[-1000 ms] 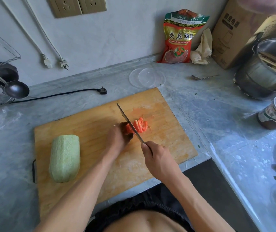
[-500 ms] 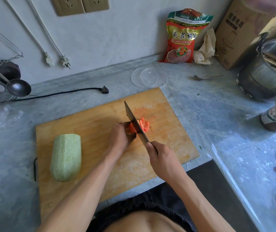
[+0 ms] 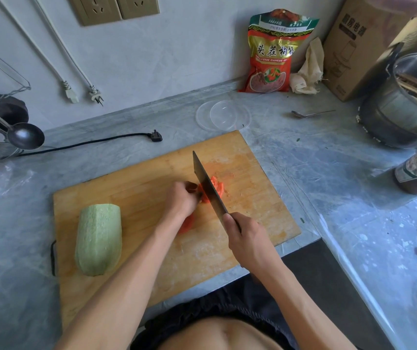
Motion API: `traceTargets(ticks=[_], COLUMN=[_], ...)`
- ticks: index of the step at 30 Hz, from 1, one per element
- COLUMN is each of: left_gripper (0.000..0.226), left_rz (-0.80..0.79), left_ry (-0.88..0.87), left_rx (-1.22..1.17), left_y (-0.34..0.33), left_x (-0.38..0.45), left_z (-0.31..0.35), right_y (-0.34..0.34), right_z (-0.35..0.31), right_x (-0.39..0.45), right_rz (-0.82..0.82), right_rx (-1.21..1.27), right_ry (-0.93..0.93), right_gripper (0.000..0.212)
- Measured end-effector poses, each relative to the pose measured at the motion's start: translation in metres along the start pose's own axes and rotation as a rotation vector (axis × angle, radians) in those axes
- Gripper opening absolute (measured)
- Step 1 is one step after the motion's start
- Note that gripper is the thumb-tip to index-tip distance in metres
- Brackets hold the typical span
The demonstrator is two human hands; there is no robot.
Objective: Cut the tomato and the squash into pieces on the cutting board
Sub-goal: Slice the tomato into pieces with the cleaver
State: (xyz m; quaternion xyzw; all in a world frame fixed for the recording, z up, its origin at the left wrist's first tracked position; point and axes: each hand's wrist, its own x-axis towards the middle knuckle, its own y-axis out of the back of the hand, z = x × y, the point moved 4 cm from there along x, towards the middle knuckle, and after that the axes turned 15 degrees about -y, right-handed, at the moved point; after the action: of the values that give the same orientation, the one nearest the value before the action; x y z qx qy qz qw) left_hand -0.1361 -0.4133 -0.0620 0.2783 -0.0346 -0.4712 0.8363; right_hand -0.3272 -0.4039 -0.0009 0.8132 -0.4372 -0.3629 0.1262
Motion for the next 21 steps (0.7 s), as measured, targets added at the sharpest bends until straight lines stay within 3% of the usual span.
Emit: traceTargets(ticks=[10, 21], left_gripper=[0.012, 0.024], left_rz=[0.021, 0.062], left_ry=[0.178, 0.189], left_rx=[-0.266, -0.313], left_y=[-0.0032, -0.0057], left_x=[0.0048, 0.0029], left_z=[-0.0066, -0.0061], right_y=[0.0002, -0.0064], right_z=[-0.0019, -0.0056], right_x=[-0.0037, 0.0001], right_rz=[-0.006, -0.004], right_rx=[-0.002, -0.015], right_ry=[0.041, 0.038], right_gripper=[0.041, 0.041])
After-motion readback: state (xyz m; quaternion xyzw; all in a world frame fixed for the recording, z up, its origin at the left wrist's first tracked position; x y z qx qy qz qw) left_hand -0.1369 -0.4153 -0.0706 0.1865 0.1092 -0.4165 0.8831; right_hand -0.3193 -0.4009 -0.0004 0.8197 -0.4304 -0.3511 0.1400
